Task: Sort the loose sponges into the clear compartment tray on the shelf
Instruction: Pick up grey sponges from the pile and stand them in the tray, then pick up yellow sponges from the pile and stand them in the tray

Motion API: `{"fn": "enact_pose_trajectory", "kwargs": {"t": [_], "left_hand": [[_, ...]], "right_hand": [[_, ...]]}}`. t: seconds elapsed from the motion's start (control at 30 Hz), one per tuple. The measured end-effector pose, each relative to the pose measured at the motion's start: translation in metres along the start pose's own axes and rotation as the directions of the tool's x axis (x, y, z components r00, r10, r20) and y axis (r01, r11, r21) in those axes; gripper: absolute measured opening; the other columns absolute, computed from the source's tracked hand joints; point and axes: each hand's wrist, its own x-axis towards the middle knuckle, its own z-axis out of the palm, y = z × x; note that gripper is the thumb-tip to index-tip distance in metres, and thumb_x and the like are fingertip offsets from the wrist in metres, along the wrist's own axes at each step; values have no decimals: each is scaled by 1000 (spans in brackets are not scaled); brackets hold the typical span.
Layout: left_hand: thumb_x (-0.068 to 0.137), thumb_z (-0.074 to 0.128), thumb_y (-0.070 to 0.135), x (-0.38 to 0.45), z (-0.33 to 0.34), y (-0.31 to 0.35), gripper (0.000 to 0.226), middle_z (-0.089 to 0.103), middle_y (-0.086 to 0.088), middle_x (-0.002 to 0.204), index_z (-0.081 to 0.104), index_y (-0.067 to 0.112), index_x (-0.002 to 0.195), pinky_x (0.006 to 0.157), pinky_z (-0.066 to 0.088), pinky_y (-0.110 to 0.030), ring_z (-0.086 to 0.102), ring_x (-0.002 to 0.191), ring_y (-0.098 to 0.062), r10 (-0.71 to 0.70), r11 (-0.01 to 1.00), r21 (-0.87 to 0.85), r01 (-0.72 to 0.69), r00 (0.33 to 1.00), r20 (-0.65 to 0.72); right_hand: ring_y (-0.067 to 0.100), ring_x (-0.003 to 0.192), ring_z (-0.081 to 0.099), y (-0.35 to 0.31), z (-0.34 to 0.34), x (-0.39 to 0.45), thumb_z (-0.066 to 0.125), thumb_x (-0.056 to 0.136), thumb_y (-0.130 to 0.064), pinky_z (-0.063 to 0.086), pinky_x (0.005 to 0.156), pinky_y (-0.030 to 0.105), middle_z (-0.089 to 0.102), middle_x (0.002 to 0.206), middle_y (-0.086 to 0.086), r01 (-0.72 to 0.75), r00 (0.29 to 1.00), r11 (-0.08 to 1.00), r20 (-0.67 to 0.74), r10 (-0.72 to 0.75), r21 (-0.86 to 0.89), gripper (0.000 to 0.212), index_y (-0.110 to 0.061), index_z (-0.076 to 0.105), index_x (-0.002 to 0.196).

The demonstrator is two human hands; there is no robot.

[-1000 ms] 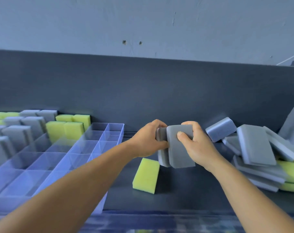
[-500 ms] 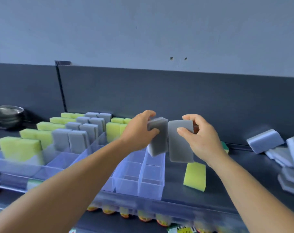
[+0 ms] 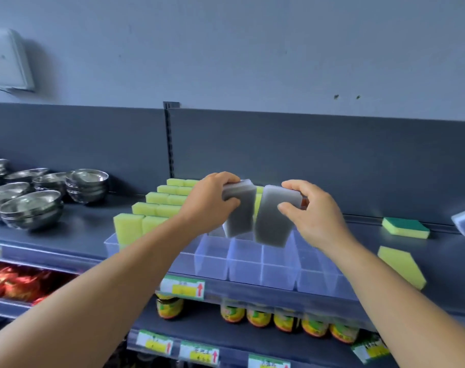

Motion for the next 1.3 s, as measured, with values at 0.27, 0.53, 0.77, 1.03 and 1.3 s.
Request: {"fn": "enact_pose_trajectory", "kwargs": {"t": [0.27, 0.53, 0.77, 1.03, 1.3], "left_hand": [[87, 58, 10, -19, -46, -60, 39, 58, 0, 124, 57, 22, 124, 78, 32, -18, 52, 101, -16, -66, 998, 5, 66, 998, 8], [89, 57, 10, -24, -50, -90, 40, 54, 2, 127, 56, 23, 127, 76, 31, -19, 51, 104, -17, -82, 995, 70, 73, 987, 140], [88, 60, 9, -21, -35, -101, 41, 54, -1, 127, 56, 22, 126, 85, 41, -25, 53, 111, -23, -79, 993, 105, 58, 975, 208], [87, 60, 16, -19, -21, -104, 40, 55, -1, 124, 55, 20, 126, 89, 46, -34, 49, 114, -22, -30, 935, 348, -76, 957, 290], [87, 61, 19, -13, -20, -103, 36, 55, -3, 123, 56, 17, 122, 91, 46, -37, 48, 114, -23, -39, 911, 401, -94, 950, 311]], "right_hand": [[9, 84, 54, -42, 56, -7, 64, 84, -17, 38, 65, 11, 53, 111, -4, 21, 1000, 999, -7, -22, -49, 27, -28, 60, 108], [7, 79, 48, -41, 95, 0, 63, 85, -17, 32, 62, 9, 55, 116, -4, 18, 998, 991, 69, -9, -135, 30, -21, 59, 114], [14, 89, 49, -27, 108, 3, 63, 85, -13, 35, 65, 14, 53, 119, -2, -3, 992, 980, 126, 29, -201, 29, -20, 57, 113], [22, 112, 51, -25, 131, 5, 58, 90, -17, 41, 88, 27, 45, 130, 1, 86, 963, 903, 266, 33, -421, 34, -16, 52, 124], [21, 122, 45, -26, 129, 5, 58, 92, -25, 40, 96, 29, 41, 136, 0, 108, 944, 880, 325, 55, -462, 43, -17, 46, 133]]}}
